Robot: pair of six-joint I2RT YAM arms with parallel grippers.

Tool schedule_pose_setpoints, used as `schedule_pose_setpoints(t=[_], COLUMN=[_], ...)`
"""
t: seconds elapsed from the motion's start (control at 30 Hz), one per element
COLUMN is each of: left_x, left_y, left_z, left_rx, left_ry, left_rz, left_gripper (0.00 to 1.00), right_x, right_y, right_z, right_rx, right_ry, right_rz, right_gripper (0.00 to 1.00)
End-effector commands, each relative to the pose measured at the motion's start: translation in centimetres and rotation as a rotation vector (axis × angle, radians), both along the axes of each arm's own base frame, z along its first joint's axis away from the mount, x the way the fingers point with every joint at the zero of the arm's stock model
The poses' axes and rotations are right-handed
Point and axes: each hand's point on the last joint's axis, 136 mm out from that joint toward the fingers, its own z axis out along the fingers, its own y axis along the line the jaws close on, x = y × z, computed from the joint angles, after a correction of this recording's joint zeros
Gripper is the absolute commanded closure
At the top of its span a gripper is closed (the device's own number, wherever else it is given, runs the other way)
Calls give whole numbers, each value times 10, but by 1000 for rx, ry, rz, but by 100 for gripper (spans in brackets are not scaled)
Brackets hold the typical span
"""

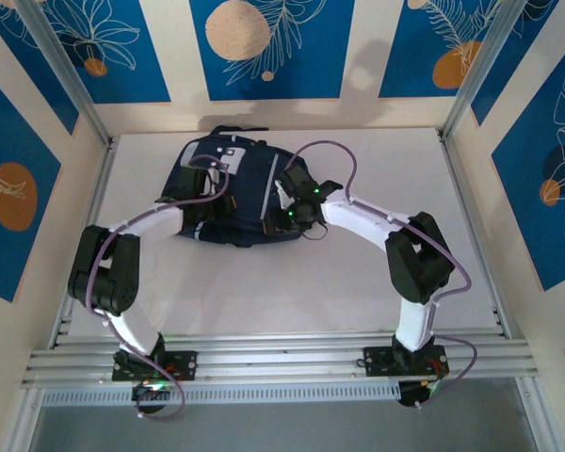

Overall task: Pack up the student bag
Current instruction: Zip the student bag at the top-center of the table.

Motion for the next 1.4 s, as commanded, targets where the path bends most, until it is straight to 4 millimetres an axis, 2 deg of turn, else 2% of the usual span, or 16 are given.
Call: schedule_pose_setpoints(t=[0.0,0.23,0.43,0.57,0.77,0.87,1.0,1.1,1.2,1.3,1.37], left_x=[-23,-29,-32,-32,-33,-34,-36,-38,-39,-39,-38], left_y=[-3,-4,-2,-2,-3,-3,-5,-6,-6,-5,-4], left_z=[0,17,21,17,16,20,24,26,28,28,24], left_rx=[-61,-97,-103,-102,-109,-115,-133,-146,-151,-147,-135], left_ry=[69,45,39,45,49,43,40,41,36,35,38], left_rz=[-10,0,11,14,8,8,4,3,5,7,9], left_gripper=[100,100,100,100,100,100,100,100,100,100,100], right_x=[14,27,4,-13,-10,-1,16,23,25,22,18], right_y=[14,20,22,26,22,21,8,2,0,-4,-10], right_z=[2,-22,-24,-21,-34,-41,-57,-62,-63,-62,-57], right_rx=[30,-69,-116,-115,-164,-176,-252,-271,-268,-266,-270], right_ry=[-30,-56,-70,-89,-88,-122,-174,-199,-207,-196,-189], right_rz=[-4,-47,-32,-17,-48,-69,-133,-174,-188,-184,-169], right_gripper=[54,55,54,48,47,54,69,73,81,97,100])
